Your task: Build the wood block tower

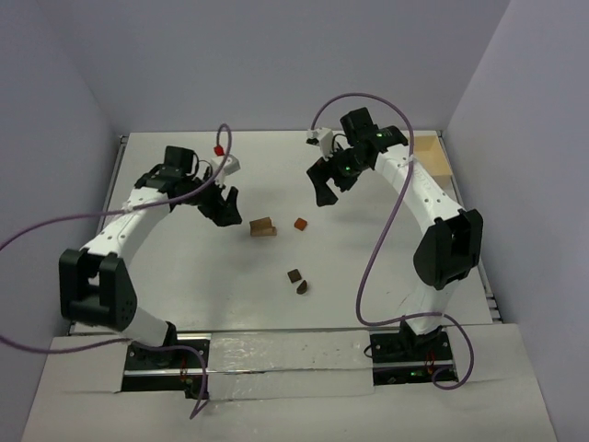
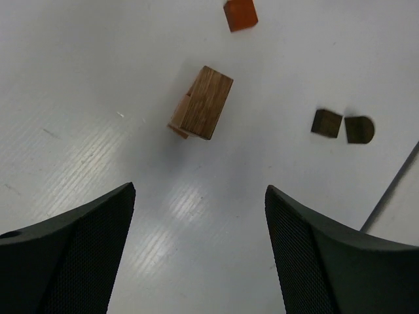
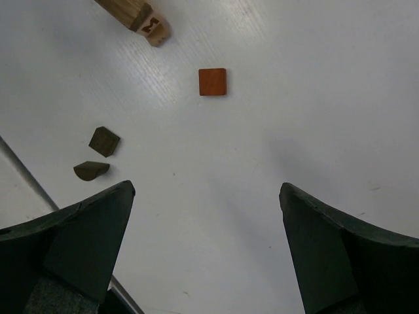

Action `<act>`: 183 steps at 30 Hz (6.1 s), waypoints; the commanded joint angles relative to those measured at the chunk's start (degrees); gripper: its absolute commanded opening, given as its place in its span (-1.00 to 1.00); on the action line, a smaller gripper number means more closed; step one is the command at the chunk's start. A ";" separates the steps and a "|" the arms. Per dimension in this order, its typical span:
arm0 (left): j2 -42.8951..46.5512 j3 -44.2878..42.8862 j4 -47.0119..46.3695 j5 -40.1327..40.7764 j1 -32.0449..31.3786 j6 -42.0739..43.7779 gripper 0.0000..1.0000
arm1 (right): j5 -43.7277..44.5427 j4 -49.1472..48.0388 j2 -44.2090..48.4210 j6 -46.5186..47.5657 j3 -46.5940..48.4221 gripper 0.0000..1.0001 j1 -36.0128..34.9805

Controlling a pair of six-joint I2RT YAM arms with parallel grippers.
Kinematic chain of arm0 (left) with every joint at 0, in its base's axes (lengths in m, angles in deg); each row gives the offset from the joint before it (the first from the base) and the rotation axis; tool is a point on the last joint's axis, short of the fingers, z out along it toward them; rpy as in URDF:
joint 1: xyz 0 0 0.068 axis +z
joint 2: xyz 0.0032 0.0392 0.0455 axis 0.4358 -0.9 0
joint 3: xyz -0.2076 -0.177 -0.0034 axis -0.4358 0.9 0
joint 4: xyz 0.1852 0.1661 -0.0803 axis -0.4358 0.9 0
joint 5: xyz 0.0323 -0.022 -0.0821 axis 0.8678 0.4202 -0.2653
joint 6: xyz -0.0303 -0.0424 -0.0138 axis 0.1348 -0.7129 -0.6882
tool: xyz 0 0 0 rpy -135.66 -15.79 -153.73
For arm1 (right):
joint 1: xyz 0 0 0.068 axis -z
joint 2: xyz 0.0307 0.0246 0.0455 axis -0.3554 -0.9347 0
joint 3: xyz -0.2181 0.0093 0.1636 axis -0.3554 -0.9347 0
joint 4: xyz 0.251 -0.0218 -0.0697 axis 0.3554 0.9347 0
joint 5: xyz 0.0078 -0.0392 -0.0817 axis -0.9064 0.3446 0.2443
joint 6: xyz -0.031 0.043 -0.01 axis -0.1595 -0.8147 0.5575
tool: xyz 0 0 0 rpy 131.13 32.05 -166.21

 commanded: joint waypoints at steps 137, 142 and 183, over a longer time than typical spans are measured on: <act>-30.30 -21.48 14.61 12.91 -19.18 38.93 0.07 | -17.57 10.27 -4.84 2.39 7.32 0.99 6.22; -30.02 -23.61 14.95 13.20 -19.09 37.15 0.15 | -17.39 10.17 -4.74 2.12 7.50 0.99 6.22; 18.59 10.82 -16.87 0.44 13.87 -17.26 0.99 | -13.31 -15.27 -0.73 -15.90 -1.52 0.99 -2.76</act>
